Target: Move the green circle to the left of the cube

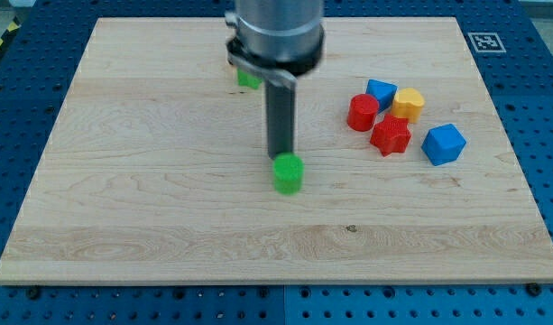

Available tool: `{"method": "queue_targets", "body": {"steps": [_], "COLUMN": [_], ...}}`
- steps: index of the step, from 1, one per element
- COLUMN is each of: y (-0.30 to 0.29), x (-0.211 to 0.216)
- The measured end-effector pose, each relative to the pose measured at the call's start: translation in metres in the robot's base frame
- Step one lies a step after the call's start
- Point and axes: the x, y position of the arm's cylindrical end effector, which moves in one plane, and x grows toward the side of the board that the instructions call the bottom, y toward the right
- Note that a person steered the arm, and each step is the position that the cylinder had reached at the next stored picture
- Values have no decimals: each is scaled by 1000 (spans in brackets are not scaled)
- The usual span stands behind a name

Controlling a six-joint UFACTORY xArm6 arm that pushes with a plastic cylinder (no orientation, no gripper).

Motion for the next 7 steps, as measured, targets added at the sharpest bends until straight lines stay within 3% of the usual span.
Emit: {"method": "queue_targets", "body": {"steps": [1, 2, 3, 4, 6, 7], "y": [-50, -41, 67, 134, 66, 11], "x": [-7, 45, 40, 8, 57, 37]}}
